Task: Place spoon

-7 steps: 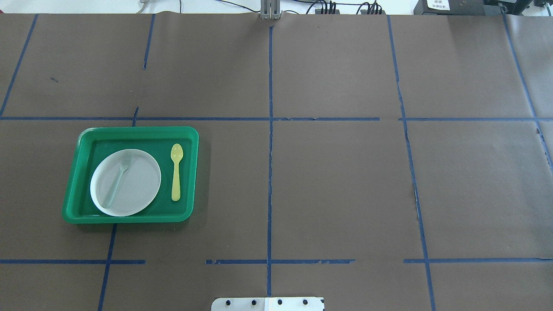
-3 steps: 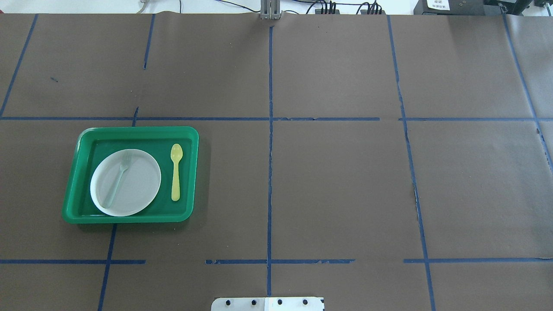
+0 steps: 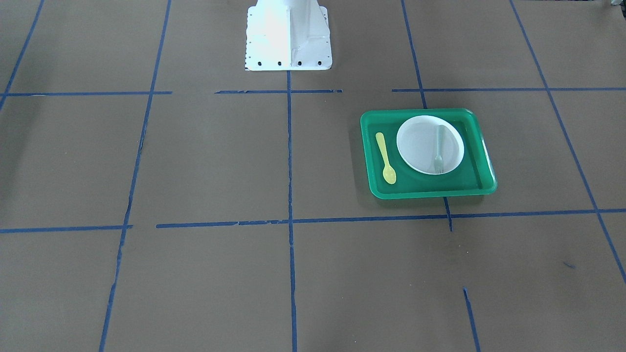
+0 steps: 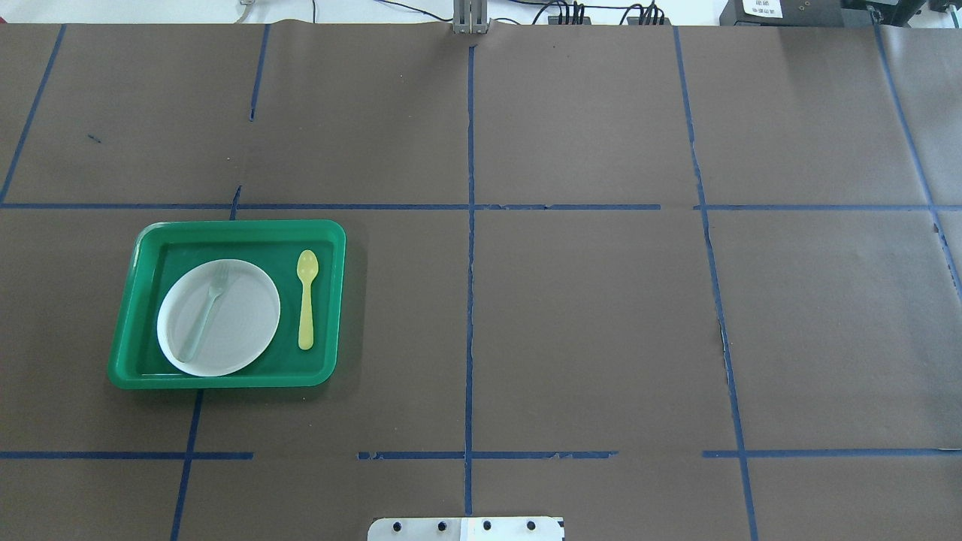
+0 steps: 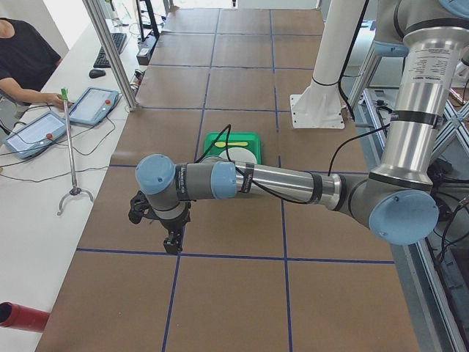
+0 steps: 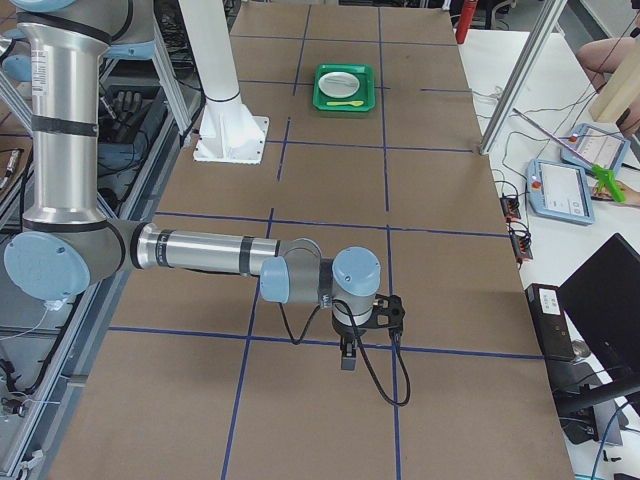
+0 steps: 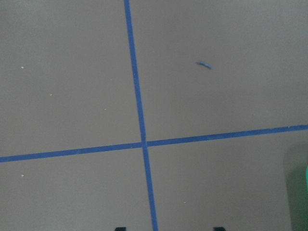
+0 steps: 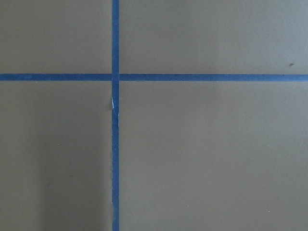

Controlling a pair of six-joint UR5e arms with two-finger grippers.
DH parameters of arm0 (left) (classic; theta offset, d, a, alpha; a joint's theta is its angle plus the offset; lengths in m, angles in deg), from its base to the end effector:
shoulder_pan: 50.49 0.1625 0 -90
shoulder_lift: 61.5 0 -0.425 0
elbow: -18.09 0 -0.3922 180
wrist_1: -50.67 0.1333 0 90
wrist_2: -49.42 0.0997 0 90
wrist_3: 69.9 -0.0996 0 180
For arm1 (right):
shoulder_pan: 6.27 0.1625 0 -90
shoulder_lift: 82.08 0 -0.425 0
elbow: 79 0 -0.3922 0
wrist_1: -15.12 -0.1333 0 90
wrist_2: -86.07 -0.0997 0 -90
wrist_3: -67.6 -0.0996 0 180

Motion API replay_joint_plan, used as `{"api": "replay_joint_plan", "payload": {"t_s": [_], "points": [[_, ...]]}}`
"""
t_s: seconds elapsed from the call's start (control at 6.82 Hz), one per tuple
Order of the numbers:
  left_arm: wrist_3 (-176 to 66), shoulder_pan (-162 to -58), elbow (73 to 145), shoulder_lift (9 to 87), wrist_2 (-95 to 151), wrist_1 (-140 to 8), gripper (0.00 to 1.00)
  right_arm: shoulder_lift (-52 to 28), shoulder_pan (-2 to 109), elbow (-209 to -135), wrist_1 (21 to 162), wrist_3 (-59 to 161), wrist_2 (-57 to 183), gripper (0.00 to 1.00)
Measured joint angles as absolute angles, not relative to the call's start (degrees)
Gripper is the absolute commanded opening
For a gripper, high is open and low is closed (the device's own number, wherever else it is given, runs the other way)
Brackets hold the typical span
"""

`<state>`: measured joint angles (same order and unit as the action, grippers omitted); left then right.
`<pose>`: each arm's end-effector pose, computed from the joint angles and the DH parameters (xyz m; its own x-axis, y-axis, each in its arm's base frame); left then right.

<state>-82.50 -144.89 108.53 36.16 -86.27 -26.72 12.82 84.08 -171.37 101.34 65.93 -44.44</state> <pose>-0.1032 -0.5325 0.6056 0.6922 0.1098 -0.7133 -0.0764 0.9940 0.0789 0.0714 -0.4564 0.6768 0.7599 0.0196 0.6498 -0.0283 0.9996 0.0029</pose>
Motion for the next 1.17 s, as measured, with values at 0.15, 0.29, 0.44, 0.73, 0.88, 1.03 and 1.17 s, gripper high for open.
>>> {"api": "replay_joint_plan", "payload": {"t_s": [0.15, 0.29, 0.44, 0.73, 0.88, 1.03, 1.17], "points": [[-82.6, -144.9, 109.4, 34.4, -86.5, -26.8, 1.00, 12.8, 84.1, -171.4, 101.3, 65.9, -44.4, 1.00], [-82.7, -144.9, 109.4, 33.8, -86.4, -26.5, 1.00, 12.8, 84.1, -171.4, 101.3, 65.9, -44.4, 1.00], [-82.9, -144.7, 109.0, 33.7, -86.1, -26.2, 1.00, 12.8, 84.1, -171.3, 101.3, 65.9, -44.4, 1.00], [-83.1, -144.4, 108.7, 33.8, -86.0, -26.1, 1.00, 12.8, 84.1, -171.4, 101.3, 65.9, -44.4, 1.00], [-83.1, -144.3, 108.8, 33.8, -85.9, -26.0, 1.00, 12.8, 84.1, -171.4, 101.3, 65.9, -44.4, 1.00], [-83.1, -144.3, 108.9, 33.9, -85.9, -26.0, 1.00, 12.8, 84.1, -171.4, 101.3, 65.9, -44.4, 1.00], [-83.1, -144.3, 109.0, 34.0, -85.9, -26.0, 1.00, 12.8, 84.1, -171.4, 101.3, 65.9, -44.4, 1.00]]}}
